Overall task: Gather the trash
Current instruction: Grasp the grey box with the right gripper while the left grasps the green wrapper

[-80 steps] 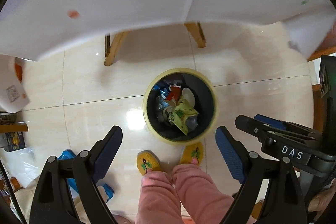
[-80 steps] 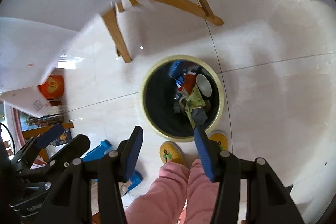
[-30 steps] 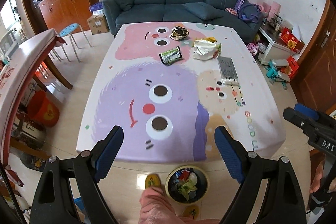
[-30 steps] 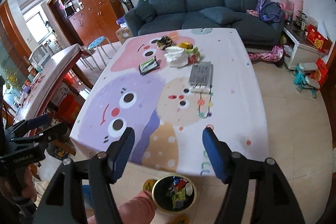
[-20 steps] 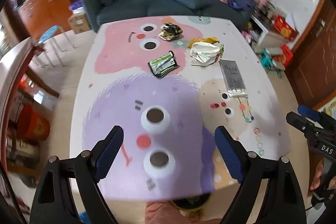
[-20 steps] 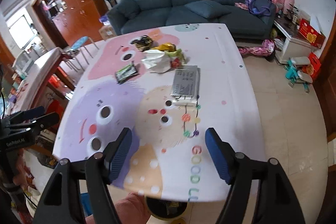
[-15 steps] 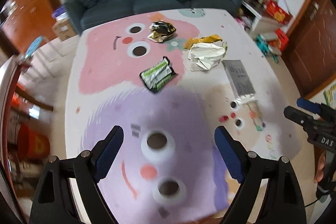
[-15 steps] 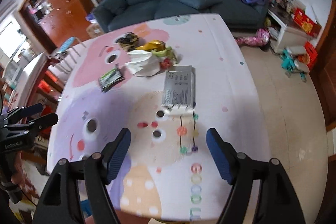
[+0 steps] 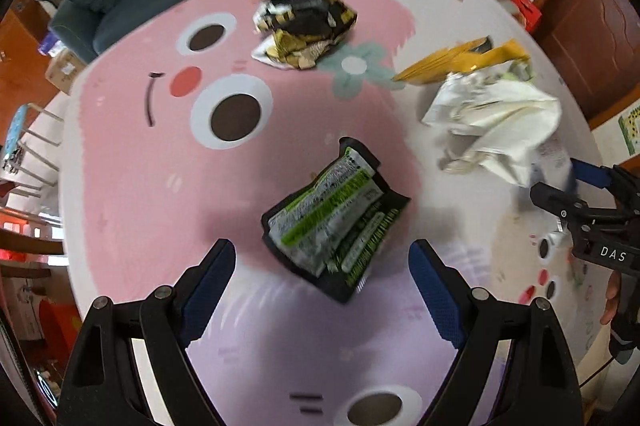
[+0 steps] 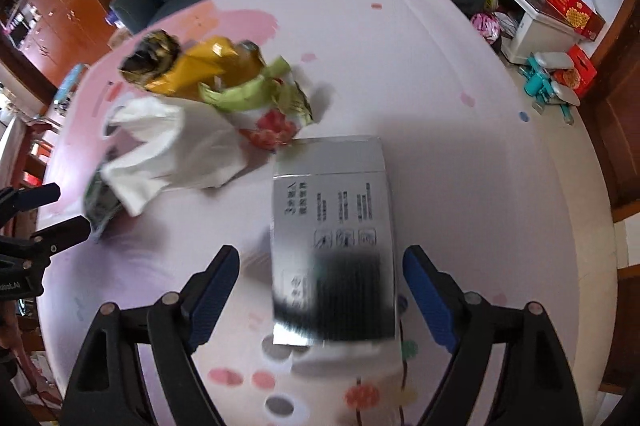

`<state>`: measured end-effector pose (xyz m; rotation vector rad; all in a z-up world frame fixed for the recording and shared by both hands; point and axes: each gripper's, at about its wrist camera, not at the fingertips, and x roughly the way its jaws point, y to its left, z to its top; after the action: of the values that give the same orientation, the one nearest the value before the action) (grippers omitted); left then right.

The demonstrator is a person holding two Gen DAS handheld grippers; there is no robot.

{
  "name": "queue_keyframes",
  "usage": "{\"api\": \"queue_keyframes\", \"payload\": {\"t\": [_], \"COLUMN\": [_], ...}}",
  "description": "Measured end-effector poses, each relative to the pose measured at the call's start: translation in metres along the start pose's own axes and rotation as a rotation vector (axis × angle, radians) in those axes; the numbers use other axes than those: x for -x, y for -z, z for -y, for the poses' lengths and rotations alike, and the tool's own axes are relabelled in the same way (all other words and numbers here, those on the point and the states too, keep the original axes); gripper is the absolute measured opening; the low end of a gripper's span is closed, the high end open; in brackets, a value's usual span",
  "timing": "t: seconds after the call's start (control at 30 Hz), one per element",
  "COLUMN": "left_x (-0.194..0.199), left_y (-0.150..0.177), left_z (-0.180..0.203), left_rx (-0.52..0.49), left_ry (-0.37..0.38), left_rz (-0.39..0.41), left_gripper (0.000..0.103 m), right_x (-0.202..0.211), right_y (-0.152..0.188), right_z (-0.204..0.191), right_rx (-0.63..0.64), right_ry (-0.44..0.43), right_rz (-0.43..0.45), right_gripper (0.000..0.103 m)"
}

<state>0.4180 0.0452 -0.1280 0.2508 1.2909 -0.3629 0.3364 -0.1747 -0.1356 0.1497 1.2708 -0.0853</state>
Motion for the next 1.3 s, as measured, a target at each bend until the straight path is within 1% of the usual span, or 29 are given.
{"api": "queue_keyframes", "payload": {"t": [0.1,0.2,0.27,0.3,0.33,0.4,0.43,0.47,0.5,0.53,0.57,0.6,0.77,0.87,1.07,1.2,1.3], "left_x": [-0.017,-0.028,-0.032,-0.032,-0.032,-0.03,-0.028,-0.027,-0.024,-0.023,-0.023,-0.022,-0.004,0.01,0.049,0.079,0.104], "left_y": [-0.006,-0.01,-0.012,-0.013,-0.013,-0.015,-0.017,-0.018,-0.018,-0.018,-0.018,-0.017,-0.001,0.013,0.053,0.085,0.114], "left_z": [0.001,0.003,0.003,0.003,0.002,0.002,0.001,0.002,0.003,0.005,0.004,0.004,0.007,0.015,0.04,0.066,0.086], "left_rx": [-0.034,-0.052,-0.054,-0.053,-0.053,-0.055,-0.058,-0.061,-0.06,-0.056,-0.05,-0.039,0.002,0.043,0.105,0.146,0.178], "left_ry": [-0.012,-0.016,-0.019,-0.014,-0.015,-0.001,0.0,0.004,0.003,0.009,0.016,0.024,0.046,0.071,0.124,0.171,0.191], "left_rz": [-0.021,-0.039,-0.043,-0.04,-0.038,-0.028,-0.023,-0.019,-0.013,-0.015,-0.018,-0.02,0.009,0.028,0.063,0.081,0.114], "left_gripper": [0.087,0.087,0.087,0.087,0.085,0.071,0.066,0.055,0.04,0.033,0.021,0.016,0.012,0.012,0.012,0.012,0.012], "right_x": [-0.002,-0.003,-0.003,-0.001,0.0,0.003,0.003,0.003,0.003,0.003,0.003,0.003,0.011,0.027,0.073,0.107,0.137], "right_y": [0.0,0.003,0.003,0.004,0.004,0.005,0.005,0.006,0.006,0.006,0.005,0.005,0.014,0.025,0.053,0.077,0.101], "right_z": [-0.003,-0.009,-0.009,-0.008,-0.008,-0.007,-0.008,-0.008,-0.007,-0.006,-0.007,-0.006,-0.004,-0.004,-0.002,-0.002,0.0], "right_rx": [0.03,0.077,0.073,0.073,0.073,0.073,0.074,0.071,0.066,0.062,0.06,0.055,0.017,0.011,-0.003,0.016,0.049], "right_ry": [0.033,0.067,0.067,0.067,0.068,0.068,0.068,0.066,0.061,0.058,0.056,0.05,-0.009,-0.042,-0.133,-0.191,-0.226], "right_rz": [0.017,0.013,0.015,0.018,0.022,0.027,0.026,0.026,0.03,0.033,0.035,0.036,0.035,0.054,0.108,0.142,0.177], "right_gripper": [0.086,0.086,0.083,0.081,0.074,0.062,0.061,0.061,0.061,0.061,0.061,0.06,0.06,0.06,0.06,0.06,0.06]}}
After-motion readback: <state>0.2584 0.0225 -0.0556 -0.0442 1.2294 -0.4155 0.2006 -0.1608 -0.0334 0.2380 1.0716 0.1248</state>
